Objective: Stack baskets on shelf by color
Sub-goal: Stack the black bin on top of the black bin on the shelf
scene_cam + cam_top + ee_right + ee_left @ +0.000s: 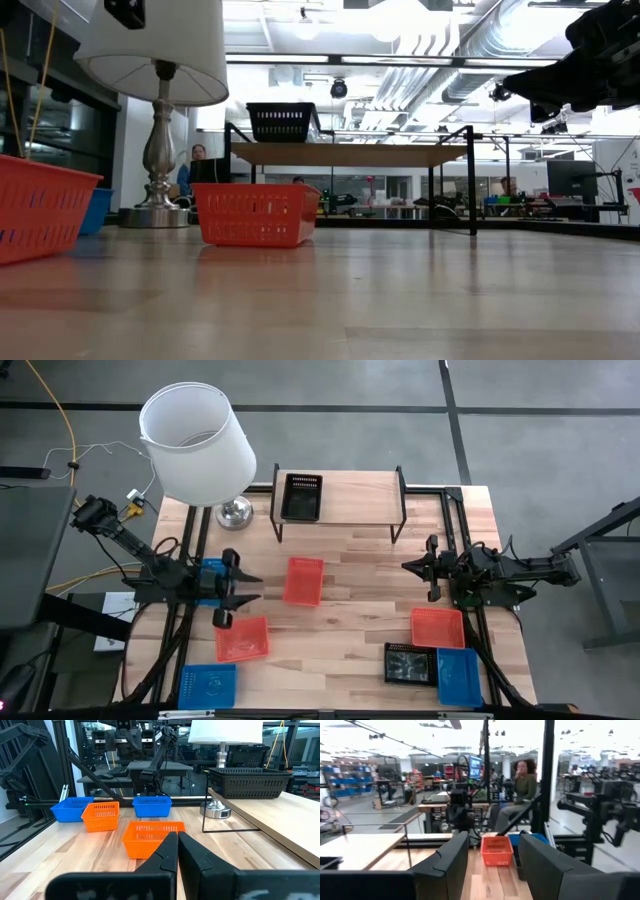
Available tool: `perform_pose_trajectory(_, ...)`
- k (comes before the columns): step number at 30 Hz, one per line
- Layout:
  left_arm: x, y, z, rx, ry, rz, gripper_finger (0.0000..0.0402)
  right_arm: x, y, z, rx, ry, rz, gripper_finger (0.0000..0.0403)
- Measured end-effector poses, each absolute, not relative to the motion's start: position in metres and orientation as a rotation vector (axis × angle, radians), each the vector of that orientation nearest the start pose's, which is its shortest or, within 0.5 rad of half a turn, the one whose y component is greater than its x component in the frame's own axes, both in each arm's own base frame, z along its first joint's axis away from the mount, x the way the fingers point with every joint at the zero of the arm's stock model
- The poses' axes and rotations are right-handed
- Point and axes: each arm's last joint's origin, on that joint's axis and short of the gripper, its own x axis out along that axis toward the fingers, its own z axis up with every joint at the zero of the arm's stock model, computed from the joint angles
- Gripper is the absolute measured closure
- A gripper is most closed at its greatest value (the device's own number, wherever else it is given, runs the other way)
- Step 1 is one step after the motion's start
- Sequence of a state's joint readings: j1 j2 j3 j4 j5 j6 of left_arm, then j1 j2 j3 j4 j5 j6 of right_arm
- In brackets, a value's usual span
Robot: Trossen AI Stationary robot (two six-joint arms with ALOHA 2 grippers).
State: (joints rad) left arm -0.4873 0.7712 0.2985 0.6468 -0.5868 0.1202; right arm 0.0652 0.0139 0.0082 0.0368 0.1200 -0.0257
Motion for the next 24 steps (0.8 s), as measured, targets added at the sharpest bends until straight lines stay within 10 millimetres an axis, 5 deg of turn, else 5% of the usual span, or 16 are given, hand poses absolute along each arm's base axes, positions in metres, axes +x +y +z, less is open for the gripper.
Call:
perform_pose_trajectory(10, 0.1543, -0.059, 0.2433, 0.008, -0.115, 0.272, 0.0241, 0.0978, 0.0029, 0.1688, -0.023, -0.03, -0.056, 0.0402)
perform_pose_trajectory(24, 0.1553, -0.0611, 0.2394, 0.091, -0.077, 0.205, 0.0241, 0.0978, 0.0029, 0.1688, -0.023, -0.03, -0.055, 0.0402)
